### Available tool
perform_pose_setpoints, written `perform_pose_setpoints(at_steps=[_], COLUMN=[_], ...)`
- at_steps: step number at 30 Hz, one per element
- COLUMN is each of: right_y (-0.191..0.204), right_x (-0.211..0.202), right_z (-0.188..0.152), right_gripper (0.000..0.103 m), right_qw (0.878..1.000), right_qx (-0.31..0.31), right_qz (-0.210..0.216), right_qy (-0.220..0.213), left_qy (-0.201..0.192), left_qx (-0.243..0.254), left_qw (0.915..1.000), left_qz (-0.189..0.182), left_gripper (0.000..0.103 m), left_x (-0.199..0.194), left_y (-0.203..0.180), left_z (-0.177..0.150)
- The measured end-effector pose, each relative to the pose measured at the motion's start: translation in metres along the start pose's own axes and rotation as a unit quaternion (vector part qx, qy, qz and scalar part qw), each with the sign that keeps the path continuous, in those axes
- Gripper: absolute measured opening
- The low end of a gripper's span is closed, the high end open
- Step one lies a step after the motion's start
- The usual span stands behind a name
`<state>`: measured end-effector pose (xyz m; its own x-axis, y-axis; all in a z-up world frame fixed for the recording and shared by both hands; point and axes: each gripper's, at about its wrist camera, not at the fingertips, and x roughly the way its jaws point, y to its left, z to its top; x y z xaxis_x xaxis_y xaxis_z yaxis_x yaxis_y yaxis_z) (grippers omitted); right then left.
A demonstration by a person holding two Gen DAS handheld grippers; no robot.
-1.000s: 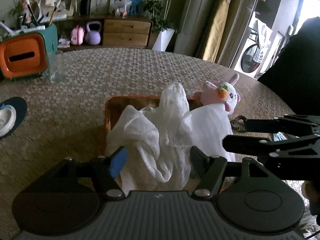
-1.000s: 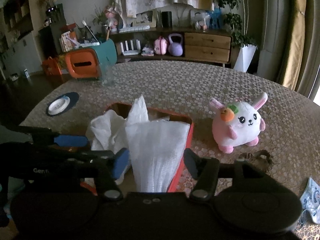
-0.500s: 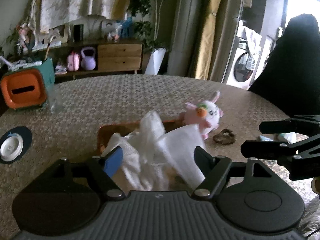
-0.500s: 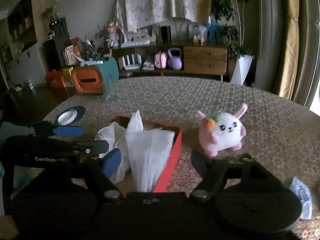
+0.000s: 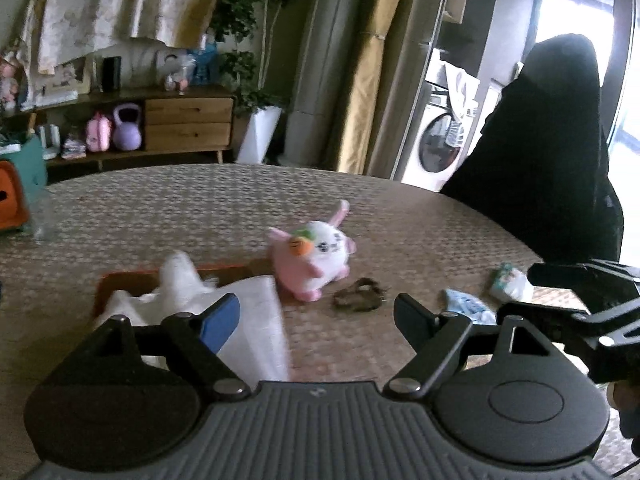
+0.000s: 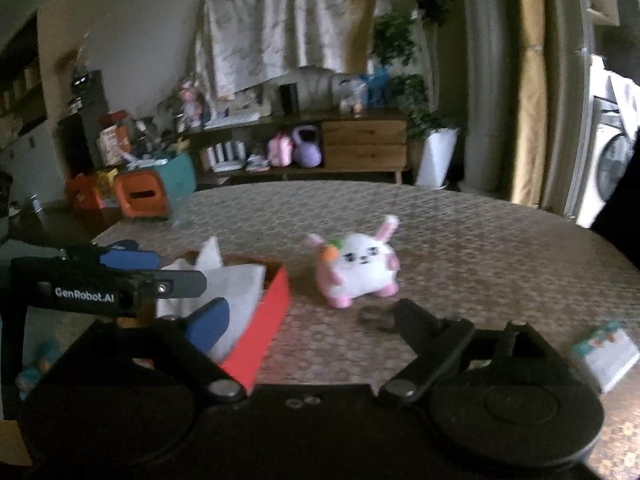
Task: Organize soft objects
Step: 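Move the left tool to the brown hair tie while the right tool approaches the blue-printed mask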
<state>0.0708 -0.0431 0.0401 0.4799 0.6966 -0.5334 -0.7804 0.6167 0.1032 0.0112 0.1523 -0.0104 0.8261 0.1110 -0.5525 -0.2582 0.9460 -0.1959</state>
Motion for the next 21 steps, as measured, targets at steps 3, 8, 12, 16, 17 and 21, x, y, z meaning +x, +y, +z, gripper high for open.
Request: perform_pose_setpoints(at_steps=[3, 8, 12, 16, 17, 21], right_y=[-0.016, -0.047, -0.07, -0.093, -0.099, -0.121], right_x=[-0.012, -0.025, -0.026, -0.022, -0.02, -0.01], right_z=[-0.004, -0.013, -0.024, -0.034, -0.037, -0.048], right_gripper=[0.094, 0.097, 0.097, 0.098, 0.098, 0.098], right_qw=[1.0, 0.999, 0.997, 0.996, 0.995, 0.993], right_qx=[0.005, 0.023, 0.034, 0.042, 0.045, 0.057], right_qz=[-0.017, -0.042, -0.064, -0.082, -0.086, -0.098], right_qy=[-0.01, -0.012, -0.004, 0.006, 0.01, 0.024], left_qy=[0.004, 0.004, 0.002, 0.019, 0.025, 0.041], left_qx=[-0.002, 0.005, 0.023, 0.033, 0.029, 0.017], left_qw=[0.9999, 0.9996, 0.9993, 0.998, 0.9975, 0.9975], left_qz=[-0.015, -0.028, -0.03, -0.051, -0.059, -0.056], left_gripper=[0.093, 0.097, 0.102, 0.102, 0.102, 0.102], left_x=[0.01, 0.031, 0.051, 0.074, 0.081, 0.109], left_y=[-0.015, -0.04, -0.059, -0.075, -0.078, -0.086], left_z=[0.002, 0.001, 0.0, 0.0, 0.0, -0.001])
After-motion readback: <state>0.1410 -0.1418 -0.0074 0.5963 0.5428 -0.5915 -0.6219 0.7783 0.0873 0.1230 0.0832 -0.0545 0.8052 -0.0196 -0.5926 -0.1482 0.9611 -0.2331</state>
